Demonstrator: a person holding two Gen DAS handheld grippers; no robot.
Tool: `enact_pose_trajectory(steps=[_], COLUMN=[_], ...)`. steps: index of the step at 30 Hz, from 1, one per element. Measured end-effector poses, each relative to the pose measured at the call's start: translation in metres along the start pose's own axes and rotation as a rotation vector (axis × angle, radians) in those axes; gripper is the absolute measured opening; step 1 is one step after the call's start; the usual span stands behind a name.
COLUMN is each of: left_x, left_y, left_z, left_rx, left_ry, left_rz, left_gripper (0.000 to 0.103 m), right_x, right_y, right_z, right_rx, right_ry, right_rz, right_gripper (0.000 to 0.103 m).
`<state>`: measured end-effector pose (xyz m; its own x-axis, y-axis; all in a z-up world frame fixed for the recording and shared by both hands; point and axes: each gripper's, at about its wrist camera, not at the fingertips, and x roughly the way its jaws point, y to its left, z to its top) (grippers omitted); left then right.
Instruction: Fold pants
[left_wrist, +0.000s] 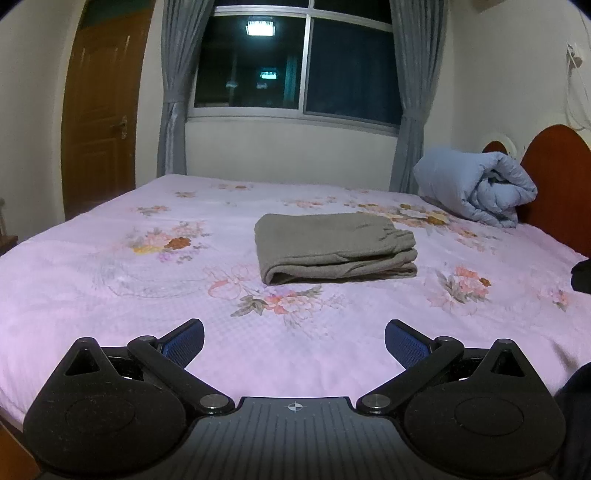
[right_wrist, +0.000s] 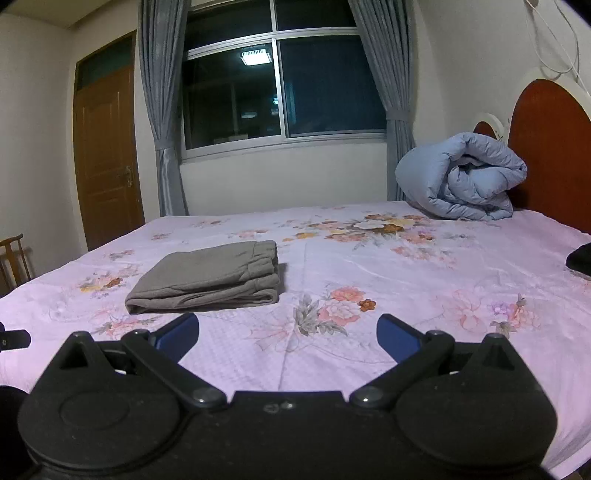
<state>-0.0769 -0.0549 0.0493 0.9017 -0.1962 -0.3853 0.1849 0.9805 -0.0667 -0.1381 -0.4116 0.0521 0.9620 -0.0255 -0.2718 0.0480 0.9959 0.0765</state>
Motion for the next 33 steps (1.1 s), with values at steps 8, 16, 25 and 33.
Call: enact_pose_trajectory(steps=[8,16,25,33], left_x=[-0.0004,-0.0004,-0.0002,0.0002], left_y=[-0.001,-0.0019,-0.002,-0.0015], left_z=[-0.0017,-0.0016,-0.0016,-0.0016], left_rx=[0.007,0.007,0.009,0.009], left_ry=[0.0,-0.003,-0.002,-0.004], left_rz=[0.001,0.0,-0.002,-0.005], left_gripper=[0.103,0.103,0.103,0.103], right_x=[0.0008,0.0002,0.0005,0.0006], right_y=[0.0062,0.007,0.0059,0.0053], right_z=[-0.0001,-0.0006,-0.0001,0.0004], right_rx=[-0.033,-0.032,-0.032,-0.034], right_ry=[0.005,0.004,0.004,0.004], right_rz=[0.003,0.003,0.003,0.003], right_gripper=[0.097,0.097,0.097,0.097])
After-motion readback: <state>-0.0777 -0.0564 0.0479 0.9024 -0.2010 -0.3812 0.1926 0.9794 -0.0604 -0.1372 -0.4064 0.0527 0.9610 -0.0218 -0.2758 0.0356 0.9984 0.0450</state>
